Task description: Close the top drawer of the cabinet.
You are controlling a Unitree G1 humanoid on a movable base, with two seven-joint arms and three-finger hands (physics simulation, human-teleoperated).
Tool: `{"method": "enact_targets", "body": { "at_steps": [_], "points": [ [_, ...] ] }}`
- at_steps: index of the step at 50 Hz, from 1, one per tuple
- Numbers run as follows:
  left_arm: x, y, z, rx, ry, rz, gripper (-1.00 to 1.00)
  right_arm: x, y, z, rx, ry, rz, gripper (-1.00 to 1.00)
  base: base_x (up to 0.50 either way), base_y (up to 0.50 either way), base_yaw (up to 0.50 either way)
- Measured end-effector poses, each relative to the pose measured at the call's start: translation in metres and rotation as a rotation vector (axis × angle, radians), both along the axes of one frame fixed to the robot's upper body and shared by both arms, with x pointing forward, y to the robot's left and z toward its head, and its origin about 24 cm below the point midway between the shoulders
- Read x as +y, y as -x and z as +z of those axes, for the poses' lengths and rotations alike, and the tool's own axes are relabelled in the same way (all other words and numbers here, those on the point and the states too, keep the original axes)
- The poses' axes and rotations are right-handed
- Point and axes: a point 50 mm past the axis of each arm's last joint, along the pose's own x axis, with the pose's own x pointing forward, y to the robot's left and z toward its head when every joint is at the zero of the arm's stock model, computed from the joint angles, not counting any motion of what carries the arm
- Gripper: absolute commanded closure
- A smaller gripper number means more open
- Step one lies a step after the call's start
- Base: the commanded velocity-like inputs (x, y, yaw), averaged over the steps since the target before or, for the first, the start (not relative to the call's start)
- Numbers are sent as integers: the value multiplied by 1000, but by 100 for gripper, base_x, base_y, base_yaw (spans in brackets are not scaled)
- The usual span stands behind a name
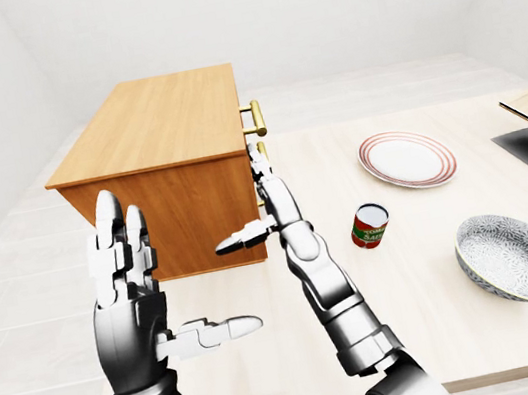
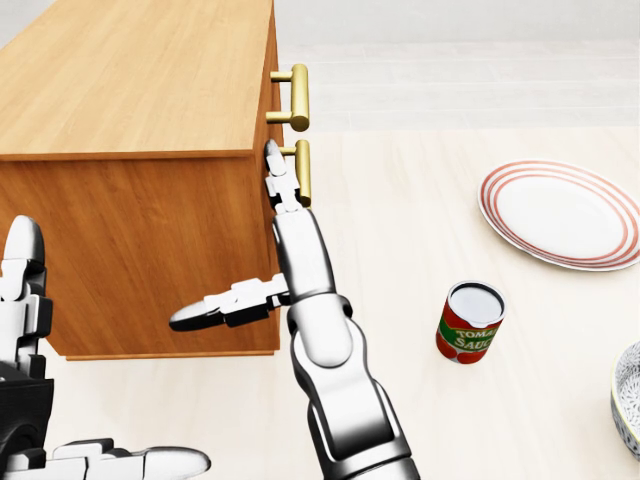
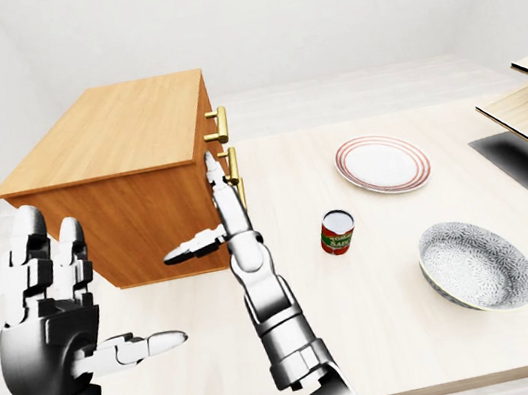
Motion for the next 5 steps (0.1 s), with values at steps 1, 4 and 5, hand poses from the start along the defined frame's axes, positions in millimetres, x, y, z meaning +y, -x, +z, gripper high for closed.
{"method": "enact_targets", "body": {
  "at_steps": [1,4,5],
  "points": [
    [0,0,0,0,0,0,-100,0,0,0,2,-3,0,-100,0,1,0],
    [0,0,0,2,-1,1,-100,0,0,1,6,-10,2,-100,0,0,1],
    [0,0,0,2,-2,2,-100,0,0,1,8,-12,3,-100,1,1,0]
  ]
}}
